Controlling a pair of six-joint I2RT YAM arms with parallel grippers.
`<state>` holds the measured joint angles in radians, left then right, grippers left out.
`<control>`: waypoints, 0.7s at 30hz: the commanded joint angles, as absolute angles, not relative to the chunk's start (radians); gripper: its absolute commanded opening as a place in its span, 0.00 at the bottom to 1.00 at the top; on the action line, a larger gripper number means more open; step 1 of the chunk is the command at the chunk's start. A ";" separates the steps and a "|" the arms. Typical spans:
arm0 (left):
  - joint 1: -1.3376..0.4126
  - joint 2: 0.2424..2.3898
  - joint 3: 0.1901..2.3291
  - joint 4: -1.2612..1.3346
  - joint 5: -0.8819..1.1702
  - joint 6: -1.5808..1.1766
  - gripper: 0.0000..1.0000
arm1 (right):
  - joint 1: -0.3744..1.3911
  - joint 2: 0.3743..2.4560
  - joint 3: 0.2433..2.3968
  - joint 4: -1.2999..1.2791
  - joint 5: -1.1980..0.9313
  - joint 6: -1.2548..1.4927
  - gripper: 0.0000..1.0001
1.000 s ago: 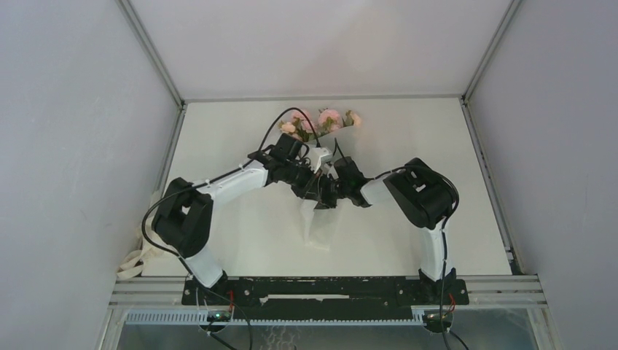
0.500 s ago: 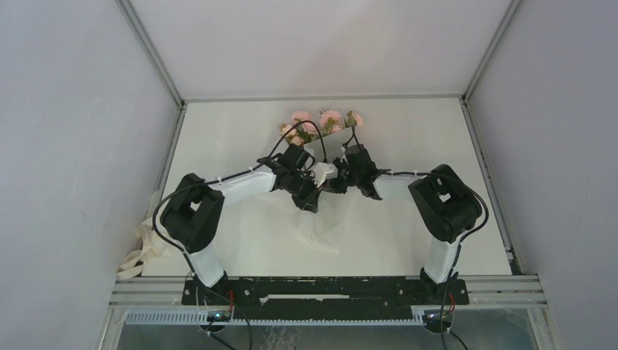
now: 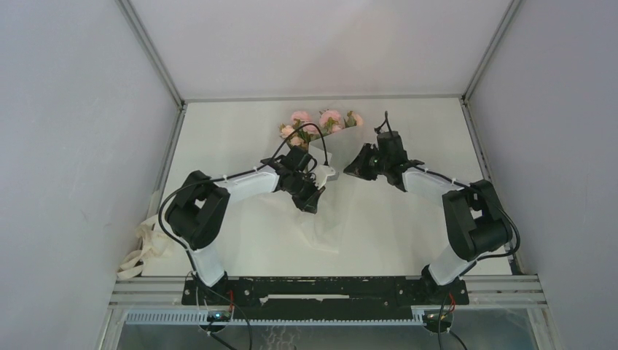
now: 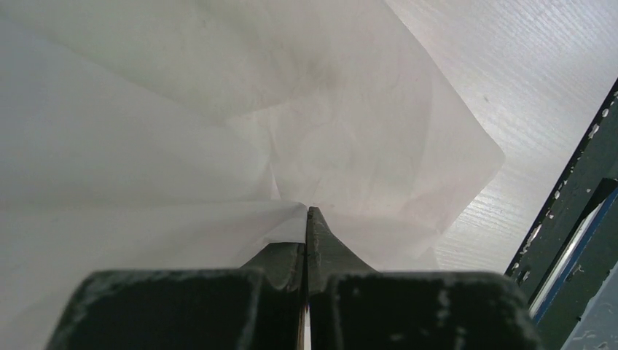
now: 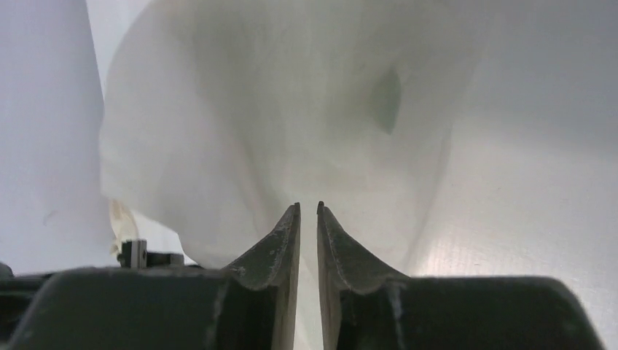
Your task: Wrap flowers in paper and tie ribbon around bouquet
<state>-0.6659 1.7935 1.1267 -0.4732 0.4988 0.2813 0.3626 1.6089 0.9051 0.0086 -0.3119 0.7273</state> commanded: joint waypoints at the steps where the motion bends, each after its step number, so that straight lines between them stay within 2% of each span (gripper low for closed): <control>1: -0.672 1.798 1.116 -0.442 0.475 0.308 0.00 | 0.384 1.606 0.904 0.063 -0.479 0.589 0.29; 4: -0.673 1.795 1.112 -0.437 0.471 0.308 0.00 | 0.368 1.619 0.928 0.103 -0.527 0.580 0.49; 8: -0.673 1.792 1.115 -0.433 0.466 0.304 0.00 | 0.370 1.723 0.979 0.183 -0.658 0.620 0.67; 13: -0.672 1.783 1.104 -0.413 0.468 0.288 0.00 | 0.401 1.800 0.980 0.327 -0.753 0.713 0.70; 21: -0.671 1.767 1.090 -0.388 0.447 0.283 0.00 | 0.488 1.950 1.017 0.464 -0.764 0.815 0.73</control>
<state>-0.6643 1.7912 1.1122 -0.4282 0.4709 0.2787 0.4294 1.8942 0.9600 0.3119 -0.7132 0.7399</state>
